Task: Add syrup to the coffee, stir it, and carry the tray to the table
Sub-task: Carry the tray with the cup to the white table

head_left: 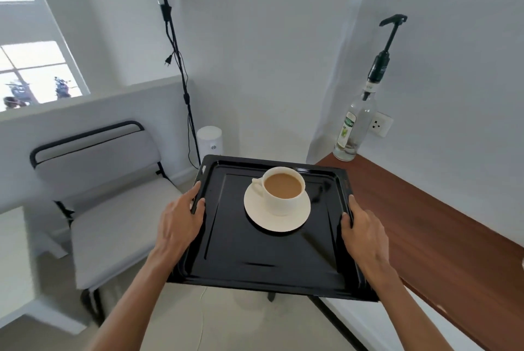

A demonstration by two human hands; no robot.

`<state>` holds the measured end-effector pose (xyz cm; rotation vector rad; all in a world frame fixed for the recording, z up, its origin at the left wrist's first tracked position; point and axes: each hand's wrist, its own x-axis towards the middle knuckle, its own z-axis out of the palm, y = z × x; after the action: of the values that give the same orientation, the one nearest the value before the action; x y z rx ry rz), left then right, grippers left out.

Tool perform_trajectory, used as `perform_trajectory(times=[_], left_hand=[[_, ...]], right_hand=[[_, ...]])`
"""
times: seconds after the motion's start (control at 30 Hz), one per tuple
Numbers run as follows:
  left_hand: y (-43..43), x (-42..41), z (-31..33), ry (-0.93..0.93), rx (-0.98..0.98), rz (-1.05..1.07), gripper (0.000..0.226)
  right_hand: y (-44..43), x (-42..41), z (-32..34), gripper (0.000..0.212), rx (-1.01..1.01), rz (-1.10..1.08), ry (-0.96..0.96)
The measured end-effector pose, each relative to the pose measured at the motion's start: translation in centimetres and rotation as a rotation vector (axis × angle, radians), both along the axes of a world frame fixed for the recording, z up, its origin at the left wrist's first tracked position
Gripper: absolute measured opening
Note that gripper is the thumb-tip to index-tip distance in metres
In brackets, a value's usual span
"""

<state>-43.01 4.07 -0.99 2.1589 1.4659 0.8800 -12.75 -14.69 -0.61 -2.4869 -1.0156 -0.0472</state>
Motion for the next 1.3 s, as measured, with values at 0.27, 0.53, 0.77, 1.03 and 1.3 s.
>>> perform_trajectory(times=[0.27, 0.53, 0.77, 1.03, 1.3], left_hand=[[2.9, -7.5, 0.3, 0.002, -0.009, 0.173, 0.047], [7.1, -14.9, 0.2, 0.017, -0.018, 0.307, 0.048], [10.8, -21.7, 0.4, -0.008, -0.046, 0.391, 0.05], [14.2, -28.8, 0.3, 0.001, -0.062, 0.497, 0.048], [15.9, -37.2, -0.4, -0.06, -0.129, 0.66, 0.047]], right_hand=[[8.2, -4.7, -0.3, 0.049, 0.018, 0.165, 0.002], [16.9, -10.4, -0.5, 0.04, 0.025, 0.33, -0.003], [24.0, -16.7, -0.6, 0.035, 0.048, 0.429, 0.011], [30.9, -23.8, -0.3, 0.039, 0.063, 0.526, -0.011], [36.9, -32.2, -0.1, 0.037, 0.084, 0.669, -0.023]])
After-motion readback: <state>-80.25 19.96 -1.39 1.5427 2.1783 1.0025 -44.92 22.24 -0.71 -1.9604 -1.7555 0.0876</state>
